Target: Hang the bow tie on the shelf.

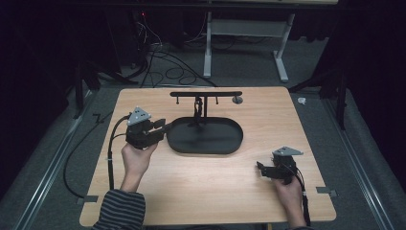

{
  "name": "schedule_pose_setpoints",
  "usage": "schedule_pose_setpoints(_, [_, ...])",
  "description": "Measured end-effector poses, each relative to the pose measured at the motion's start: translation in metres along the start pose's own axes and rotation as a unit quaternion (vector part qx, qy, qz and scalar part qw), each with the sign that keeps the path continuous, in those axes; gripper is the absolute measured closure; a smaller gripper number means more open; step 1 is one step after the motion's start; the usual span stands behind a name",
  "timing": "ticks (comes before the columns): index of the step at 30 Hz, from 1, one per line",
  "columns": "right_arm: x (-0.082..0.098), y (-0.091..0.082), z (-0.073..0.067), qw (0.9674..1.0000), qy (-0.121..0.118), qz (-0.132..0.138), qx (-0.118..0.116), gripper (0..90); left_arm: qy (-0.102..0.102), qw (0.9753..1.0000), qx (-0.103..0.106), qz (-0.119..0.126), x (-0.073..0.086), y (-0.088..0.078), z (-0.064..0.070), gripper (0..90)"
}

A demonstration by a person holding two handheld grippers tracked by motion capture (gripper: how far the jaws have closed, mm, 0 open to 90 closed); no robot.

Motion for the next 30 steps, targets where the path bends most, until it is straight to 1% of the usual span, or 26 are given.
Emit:
schedule_pose_setpoints(13, [0.000,0.000,0.000,1.0000,-0.001,0.000,0.000,21.8,-0.004,0.9999,-0.012,-0.001,0.005,-0.014,-0.003,61.2])
schedule_pose_setpoints(19, [0.000,0.000,0.000,1.0000,0.000,0.000,0.000,21.8,-0.010,0.9997,-0.020,0.003,0.008,-0.022,-0.006,59.0])
schedule_pose_setpoints(23, [0.000,0.000,0.000,1.0000,0.000,0.000,0.000,21.8,-0.013,0.9996,-0.024,0.001,0.011,-0.027,-0.008,57.6])
schedule_pose_setpoints(30, [0.000,0.000,0.000,1.0000,0.000,0.000,0.000,21.8,-0.024,0.9991,-0.032,0.013,0.017,-0.035,-0.011,56.1])
Point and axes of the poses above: each handheld gripper's, and its own axes: y roughly forward along the jaws, x roughly out of its underside, z roughly to its right, the point moved 5 cm from there along y, roughly forward along the jaws, and after that the axes turned 14 degrees about z, right-handed, at the moved point
